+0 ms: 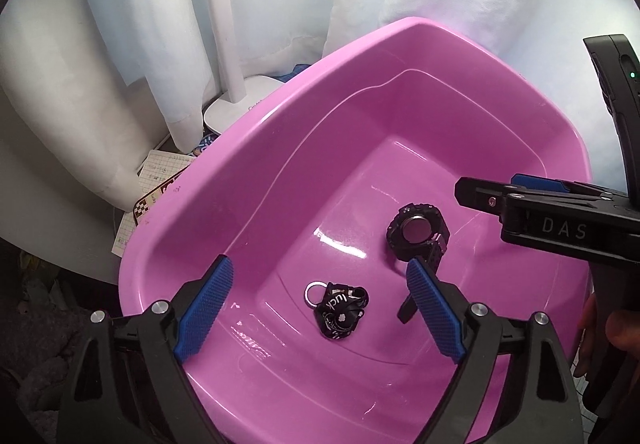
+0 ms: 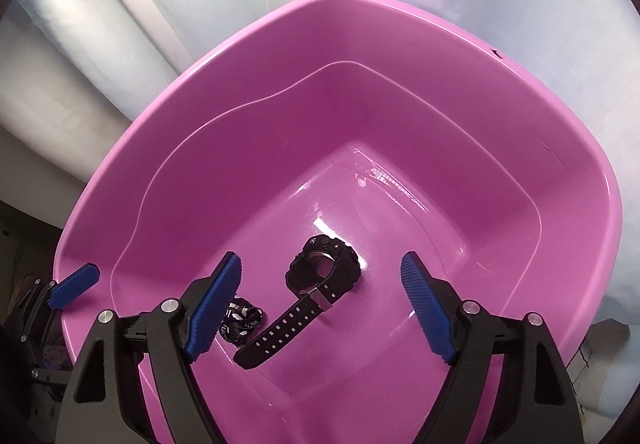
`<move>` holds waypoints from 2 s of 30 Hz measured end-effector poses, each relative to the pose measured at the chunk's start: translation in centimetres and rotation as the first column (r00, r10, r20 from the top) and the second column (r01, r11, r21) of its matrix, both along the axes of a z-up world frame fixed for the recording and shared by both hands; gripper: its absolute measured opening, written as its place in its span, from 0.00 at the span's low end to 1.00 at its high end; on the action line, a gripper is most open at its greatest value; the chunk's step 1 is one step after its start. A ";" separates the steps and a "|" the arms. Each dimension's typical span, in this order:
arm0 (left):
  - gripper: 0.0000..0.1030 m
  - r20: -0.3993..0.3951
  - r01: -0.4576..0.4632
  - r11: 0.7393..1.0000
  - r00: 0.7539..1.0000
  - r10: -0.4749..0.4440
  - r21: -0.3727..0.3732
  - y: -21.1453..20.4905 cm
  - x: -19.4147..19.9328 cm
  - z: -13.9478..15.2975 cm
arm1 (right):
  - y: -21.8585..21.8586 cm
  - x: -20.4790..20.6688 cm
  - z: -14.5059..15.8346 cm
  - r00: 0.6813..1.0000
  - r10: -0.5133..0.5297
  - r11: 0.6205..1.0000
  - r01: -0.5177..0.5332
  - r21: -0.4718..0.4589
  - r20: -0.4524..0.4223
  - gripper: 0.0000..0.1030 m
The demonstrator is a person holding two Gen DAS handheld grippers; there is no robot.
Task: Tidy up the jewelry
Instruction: 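Withdraw both tools from the tub back over the table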
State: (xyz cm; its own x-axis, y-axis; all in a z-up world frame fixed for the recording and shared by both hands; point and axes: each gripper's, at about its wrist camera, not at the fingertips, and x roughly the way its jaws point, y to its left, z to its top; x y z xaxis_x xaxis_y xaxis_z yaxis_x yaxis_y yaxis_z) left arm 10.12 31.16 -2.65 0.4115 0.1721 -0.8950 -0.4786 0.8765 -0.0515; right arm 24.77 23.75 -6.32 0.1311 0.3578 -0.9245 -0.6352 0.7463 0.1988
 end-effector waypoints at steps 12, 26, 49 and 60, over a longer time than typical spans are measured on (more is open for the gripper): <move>0.91 0.046 0.006 0.997 0.999 -0.009 0.072 -0.6 -1.9 2.4 | -0.3 -1.2 1.2 1.000 0.014 1.000 -0.014 0.020 0.027 0.76; 0.94 0.156 0.015 0.990 0.987 -0.037 0.142 -2.4 -6.9 6.1 | -4.8 -6.7 6.4 0.989 -0.051 0.982 0.025 0.187 0.140 0.76; 0.94 0.321 0.489 0.866 0.807 -0.496 0.108 -19.4 -11.0 6.2 | -39.3 -25.1 6.0 0.698 -0.652 0.758 0.613 0.224 0.298 0.76; 0.94 0.238 0.516 0.854 0.824 -0.514 0.059 -29.4 -14.9 0.9 | -52.1 -31.7 0.3 0.666 -0.714 0.699 0.696 0.162 0.218 0.76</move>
